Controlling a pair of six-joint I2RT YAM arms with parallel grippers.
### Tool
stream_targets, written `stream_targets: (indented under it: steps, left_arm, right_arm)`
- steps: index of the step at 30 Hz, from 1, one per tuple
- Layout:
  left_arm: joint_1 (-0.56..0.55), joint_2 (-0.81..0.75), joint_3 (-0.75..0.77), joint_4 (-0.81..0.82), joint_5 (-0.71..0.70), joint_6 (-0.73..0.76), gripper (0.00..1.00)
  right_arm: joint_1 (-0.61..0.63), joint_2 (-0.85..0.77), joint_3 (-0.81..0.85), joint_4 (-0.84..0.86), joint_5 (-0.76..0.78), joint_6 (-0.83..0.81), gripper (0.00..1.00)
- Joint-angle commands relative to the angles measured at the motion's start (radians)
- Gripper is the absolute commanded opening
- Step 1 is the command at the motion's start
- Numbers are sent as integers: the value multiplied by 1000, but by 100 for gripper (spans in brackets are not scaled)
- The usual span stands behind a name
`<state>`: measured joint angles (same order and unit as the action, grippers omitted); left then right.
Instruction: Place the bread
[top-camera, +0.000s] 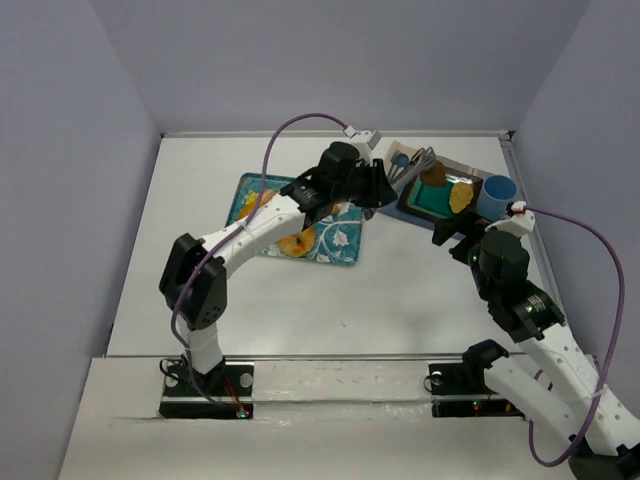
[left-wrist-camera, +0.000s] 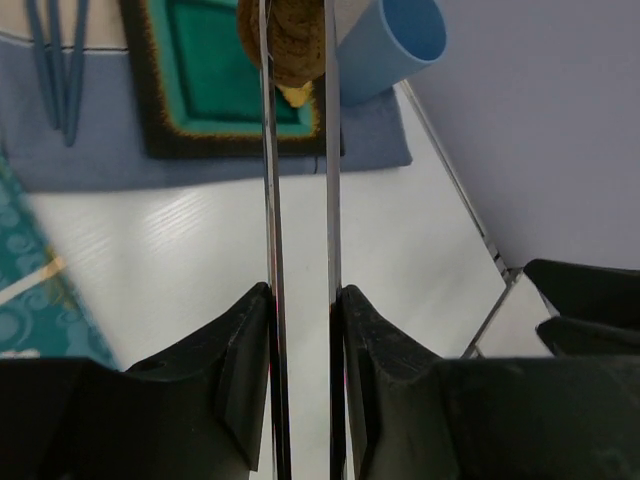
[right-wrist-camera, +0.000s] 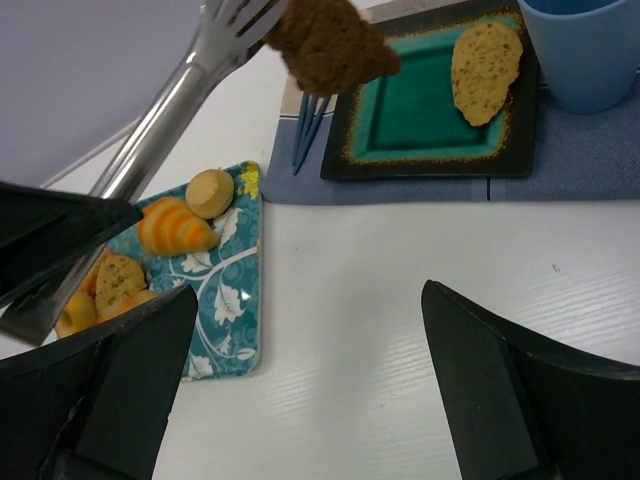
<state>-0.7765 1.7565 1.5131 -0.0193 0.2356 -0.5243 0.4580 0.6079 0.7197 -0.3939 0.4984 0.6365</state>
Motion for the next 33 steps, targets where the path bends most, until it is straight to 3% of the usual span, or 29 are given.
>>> stream_targets:
  steps: [1,8,12,14,18,31,33]
  left_arm:
    - [-18,116,163,68,171,32,6]
    - [-20,311,324,10,192,44,5]
    - [-17,340,317,-11,195,35,5]
    - [-17,354,326,-45,205,49,11]
    - [-12,354,351,-111,186,73,34]
    - [26,271,295,-143,131,84,49]
    - [32,261,289,-145,130,89,56]
  right_arm:
    - [4,-13,-6,44,25,-12,100]
    - [4,-19,-8,46,45,-15,100]
    - [4,-22,-11,44,57,-15,100]
    - [4,-17,-11,44,60,-15,100]
    - [4,-13,-12,43,60,-15,100]
    - [4,-17,-9,43,46,-12,100]
    - [4,-16,-8,43,48,-12,100]
